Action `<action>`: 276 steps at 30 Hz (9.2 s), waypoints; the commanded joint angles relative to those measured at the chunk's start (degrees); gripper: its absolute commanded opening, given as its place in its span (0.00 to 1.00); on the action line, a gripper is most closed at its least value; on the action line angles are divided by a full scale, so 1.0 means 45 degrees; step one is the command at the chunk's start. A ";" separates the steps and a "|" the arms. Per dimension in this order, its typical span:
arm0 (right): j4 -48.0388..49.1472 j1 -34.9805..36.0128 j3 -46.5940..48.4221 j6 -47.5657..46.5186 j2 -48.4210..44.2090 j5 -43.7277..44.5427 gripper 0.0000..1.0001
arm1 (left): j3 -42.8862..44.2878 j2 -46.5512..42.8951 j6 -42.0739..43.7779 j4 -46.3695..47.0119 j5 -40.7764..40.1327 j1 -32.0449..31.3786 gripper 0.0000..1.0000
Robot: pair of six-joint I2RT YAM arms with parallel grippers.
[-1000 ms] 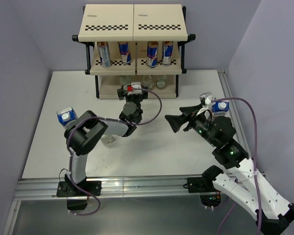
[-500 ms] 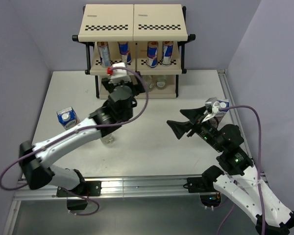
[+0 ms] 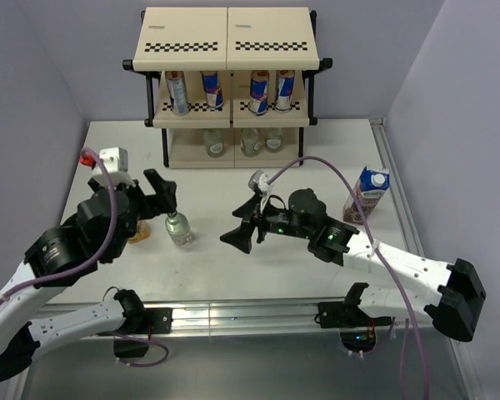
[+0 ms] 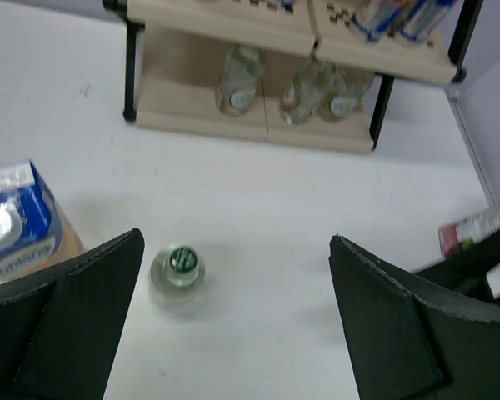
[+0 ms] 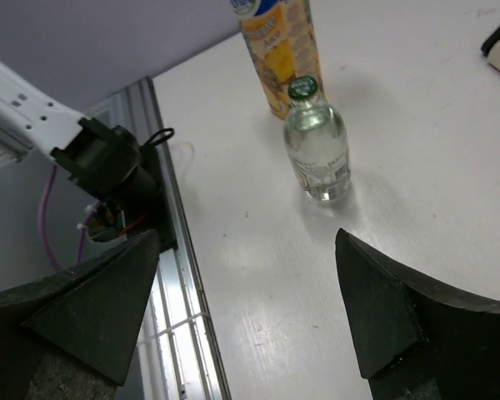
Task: Place and organize the beverage onto the shelf
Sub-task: Pick up the drink from the center of the board, then place the drink on the shelf.
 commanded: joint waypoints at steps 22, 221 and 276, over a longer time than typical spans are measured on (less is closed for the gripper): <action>-0.1718 0.0659 -0.0928 0.0423 -0.2069 0.5391 0.95 | -0.8240 -0.0185 -0.4354 0.3912 -0.1998 -0.0159 0.97; -0.2460 0.0581 -0.2178 -0.0828 -0.6191 0.5020 0.96 | 0.0132 1.8073 0.8014 2.6343 0.2259 0.7849 0.00; -0.2187 0.0581 -0.2217 -0.0925 -0.6133 0.4473 0.96 | -0.1195 1.7606 0.7604 2.6090 0.1635 0.7595 0.97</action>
